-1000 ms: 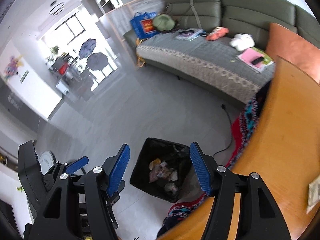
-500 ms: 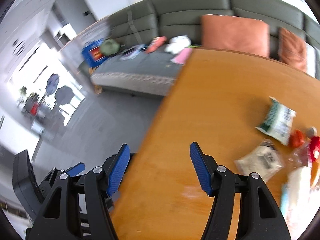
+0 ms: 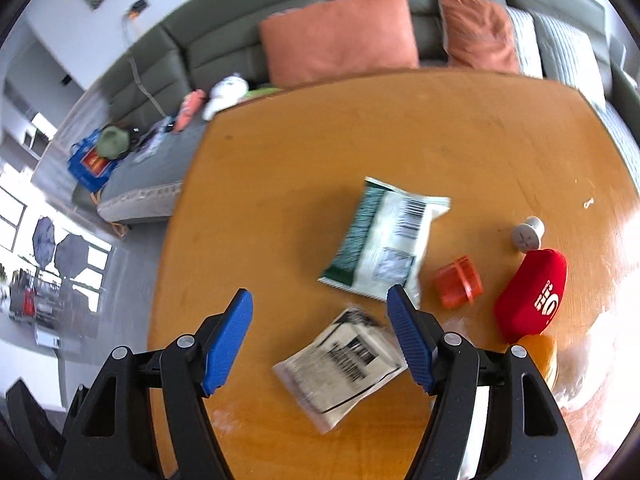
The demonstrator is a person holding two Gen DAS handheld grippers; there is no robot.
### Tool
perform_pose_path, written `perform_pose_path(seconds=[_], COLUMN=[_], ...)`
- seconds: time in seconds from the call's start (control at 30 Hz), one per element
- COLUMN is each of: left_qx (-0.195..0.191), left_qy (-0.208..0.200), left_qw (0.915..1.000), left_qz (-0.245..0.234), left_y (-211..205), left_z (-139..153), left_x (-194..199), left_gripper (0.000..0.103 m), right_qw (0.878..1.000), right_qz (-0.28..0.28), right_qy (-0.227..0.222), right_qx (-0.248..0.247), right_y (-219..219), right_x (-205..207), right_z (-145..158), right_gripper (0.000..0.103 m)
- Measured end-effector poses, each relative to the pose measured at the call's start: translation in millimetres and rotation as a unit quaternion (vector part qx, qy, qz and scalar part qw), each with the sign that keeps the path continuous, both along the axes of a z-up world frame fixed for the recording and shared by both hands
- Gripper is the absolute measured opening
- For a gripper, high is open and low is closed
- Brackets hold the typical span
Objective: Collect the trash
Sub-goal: 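Grasp the soymilk sachet with left gripper while right grasps green-white packet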
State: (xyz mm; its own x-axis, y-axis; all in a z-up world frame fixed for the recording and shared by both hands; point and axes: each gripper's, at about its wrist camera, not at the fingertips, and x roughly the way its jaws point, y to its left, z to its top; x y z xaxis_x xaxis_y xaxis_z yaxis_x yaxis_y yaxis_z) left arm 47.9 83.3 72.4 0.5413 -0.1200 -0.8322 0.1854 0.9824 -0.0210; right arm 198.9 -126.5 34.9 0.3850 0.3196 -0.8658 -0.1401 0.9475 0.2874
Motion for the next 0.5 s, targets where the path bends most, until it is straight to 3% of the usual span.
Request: perform_pose_path(seconds=[0.2,0.5], left_qx=[-0.005,-0.023], left_qy=[0.018,0.053], left_qw=[0.9988,0.9921], left_qz=[-0.045,-0.111], left_y=[-22.5,-53.5], left_z=[-11.7,-37.4], left_x=[24.1,59.4], left_gripper=[0.097,0.097], right_qw=[0.999,0.992], right_qz=[-0.021,-0.015], right_qy=[0.045,0.103], right_qx=[-0.011,-0.066], right_y=[0.6,7.8], right_x=[32.8,72.7], right_z=[-21.3,-49.6], right_gripper=[0.071,0.081])
